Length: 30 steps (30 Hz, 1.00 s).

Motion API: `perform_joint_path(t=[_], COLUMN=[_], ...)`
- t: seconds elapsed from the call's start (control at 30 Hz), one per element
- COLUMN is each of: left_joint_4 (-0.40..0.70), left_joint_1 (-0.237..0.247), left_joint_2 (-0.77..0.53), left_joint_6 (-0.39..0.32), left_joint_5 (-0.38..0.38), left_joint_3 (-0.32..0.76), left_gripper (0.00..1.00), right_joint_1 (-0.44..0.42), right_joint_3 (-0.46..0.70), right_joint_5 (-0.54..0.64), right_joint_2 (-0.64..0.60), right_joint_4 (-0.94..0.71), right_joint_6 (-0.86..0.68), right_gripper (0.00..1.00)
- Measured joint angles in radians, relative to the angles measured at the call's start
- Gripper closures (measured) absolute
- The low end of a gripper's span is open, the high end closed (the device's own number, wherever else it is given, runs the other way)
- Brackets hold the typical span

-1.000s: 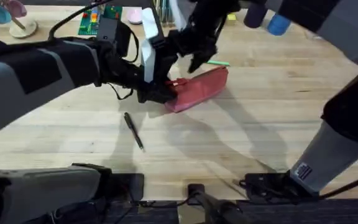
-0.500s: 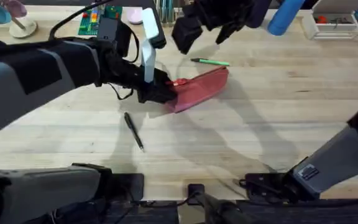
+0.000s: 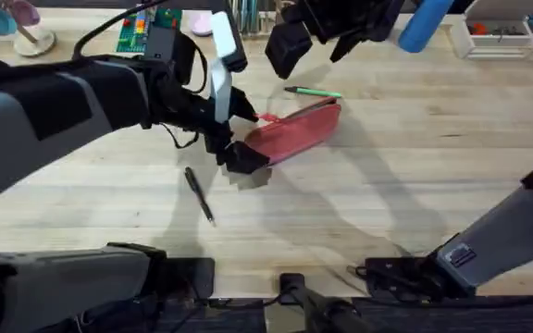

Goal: Unzip the bag, pick up the pens from the table one at a time and place them inside, then zip the bag closed.

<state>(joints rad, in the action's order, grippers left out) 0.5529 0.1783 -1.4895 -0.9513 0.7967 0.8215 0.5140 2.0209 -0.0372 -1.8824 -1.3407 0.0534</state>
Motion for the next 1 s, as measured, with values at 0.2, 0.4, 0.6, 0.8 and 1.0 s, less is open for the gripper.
perform_joint_path(t=[0.2,0.4,0.6,0.8,1.0], left_joint_4=[0.0,0.001,0.031,0.16,0.203], left_joint_1=[0.0,-0.001,-0.034,-0.079,-0.079], left_joint_2=[0.0,0.0,0.058,0.271,0.509], left_joint_6=[0.0,0.06,0.142,0.198,0.319], left_joint_5=[0.0,0.0,-0.003,-0.05,-0.139], left_joint_3=[0.0,0.0,0.007,0.062,0.071], left_gripper=[0.007,0.007,0.006,0.006,0.007], right_joint_1=[0.0,0.0,-0.001,-0.01,-0.015], right_joint_3=[0.0,0.0,0.0,0.0,0.0], right_joint_5=[0.0,0.0,0.002,0.008,0.013], right_joint_2=[0.0,0.0,0.0,0.0,0.0], right_joint_4=[0.002,0.003,-0.011,-0.014,-0.015], right_joint_6=[-0.053,-0.115,-0.217,-0.292,-0.386], right_gripper=[0.006,0.006,0.006,0.006,0.006])
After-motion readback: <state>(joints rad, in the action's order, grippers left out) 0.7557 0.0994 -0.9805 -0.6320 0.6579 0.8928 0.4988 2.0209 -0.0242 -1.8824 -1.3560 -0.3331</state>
